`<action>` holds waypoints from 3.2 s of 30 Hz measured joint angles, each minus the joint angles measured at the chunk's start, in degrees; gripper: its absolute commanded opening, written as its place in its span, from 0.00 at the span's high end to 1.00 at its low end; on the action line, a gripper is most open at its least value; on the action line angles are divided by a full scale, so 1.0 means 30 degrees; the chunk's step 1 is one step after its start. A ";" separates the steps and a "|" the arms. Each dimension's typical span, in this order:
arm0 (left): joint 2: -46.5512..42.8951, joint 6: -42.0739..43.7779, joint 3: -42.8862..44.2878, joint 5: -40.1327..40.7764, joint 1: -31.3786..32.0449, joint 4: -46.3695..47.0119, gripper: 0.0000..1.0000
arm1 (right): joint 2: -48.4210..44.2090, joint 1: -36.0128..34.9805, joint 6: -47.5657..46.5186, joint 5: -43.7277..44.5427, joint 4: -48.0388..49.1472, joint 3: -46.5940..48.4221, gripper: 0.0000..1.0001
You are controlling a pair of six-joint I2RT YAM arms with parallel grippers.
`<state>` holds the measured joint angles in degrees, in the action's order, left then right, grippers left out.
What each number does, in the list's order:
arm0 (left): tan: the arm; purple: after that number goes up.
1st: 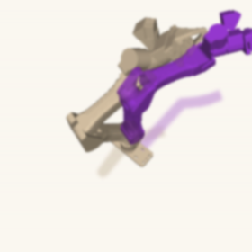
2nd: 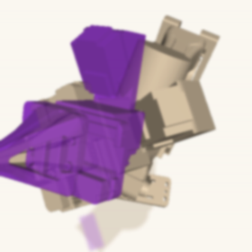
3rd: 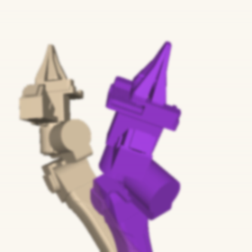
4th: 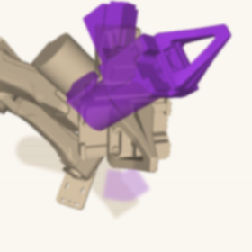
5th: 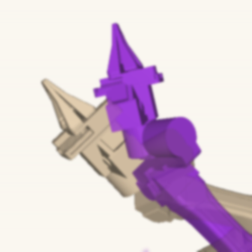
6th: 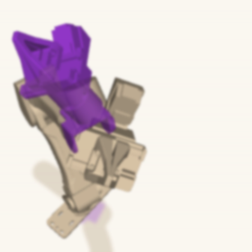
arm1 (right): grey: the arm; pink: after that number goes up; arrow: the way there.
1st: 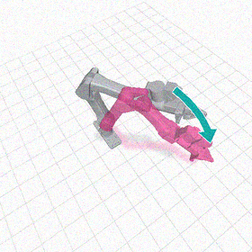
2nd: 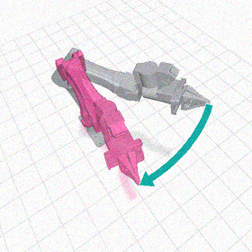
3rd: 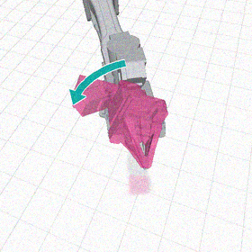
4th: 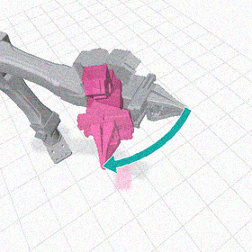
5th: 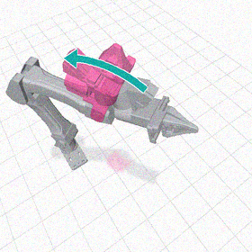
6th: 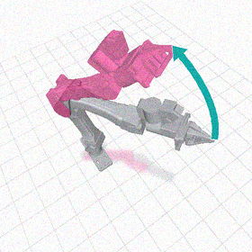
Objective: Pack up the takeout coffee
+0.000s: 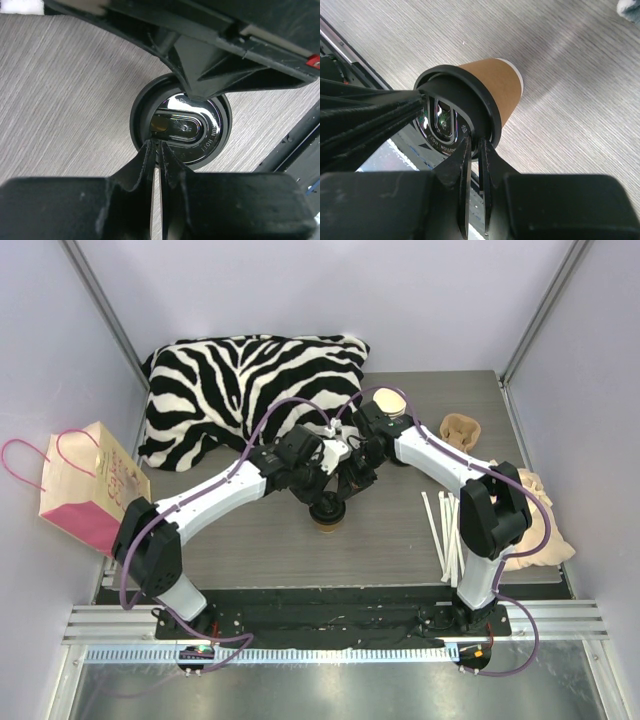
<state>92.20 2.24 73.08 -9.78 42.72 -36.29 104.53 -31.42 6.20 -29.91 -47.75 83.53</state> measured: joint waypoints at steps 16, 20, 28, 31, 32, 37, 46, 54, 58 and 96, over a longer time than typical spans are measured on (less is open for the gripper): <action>-0.0998 -0.0109 0.1064 0.0328 0.0044 -0.0925 0.86 | 0.0036 -0.0029 -0.0007 0.0015 0.0036 0.0051 0.85; -0.1749 -0.0138 0.1523 0.0350 0.0066 -0.1144 0.85 | 0.0036 -0.0029 -0.0007 0.0015 0.0036 0.0051 0.84; -0.0947 -0.0146 0.0889 0.0386 0.0095 -0.0452 0.86 | 0.0036 -0.0029 -0.0007 0.0015 0.0029 0.0058 0.84; 0.0022 -0.0153 0.0160 0.0211 0.0095 -0.0117 0.86 | 0.0036 -0.0029 0.0000 0.0007 0.0036 0.0058 0.84; 0.0066 -0.0168 0.0197 0.0102 0.0073 0.0015 0.86 | 0.0044 -0.0029 -0.0007 0.0022 0.0000 0.0066 0.84; -0.0109 -0.0168 0.0058 0.0073 -0.0051 0.0270 0.86 | 0.0073 -0.0058 -0.0007 -0.0007 0.0022 0.0080 0.84; -0.1479 -0.0022 0.0517 -0.0146 0.0109 -0.0801 0.81 | 0.0080 -0.0073 -0.0007 0.0000 0.0015 0.0109 0.84; -0.3279 0.0466 -0.0015 -0.0328 0.1770 -0.1035 0.79 | 0.0080 -0.0080 -0.0007 0.0007 -0.0007 0.0124 0.84; -0.2790 0.0597 -0.1115 -0.0270 0.1770 -0.0882 0.80 | 0.0080 -0.0080 -0.0007 0.0007 -0.0015 0.0124 0.84; -0.1530 0.2069 -0.2280 0.0823 0.3344 0.2033 0.81 | 0.0168 -0.0109 -0.0007 -0.0073 0.0044 0.0189 0.84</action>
<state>87.61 8.45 66.24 -7.31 52.75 -30.20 105.03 -31.75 6.17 -30.13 -47.62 84.09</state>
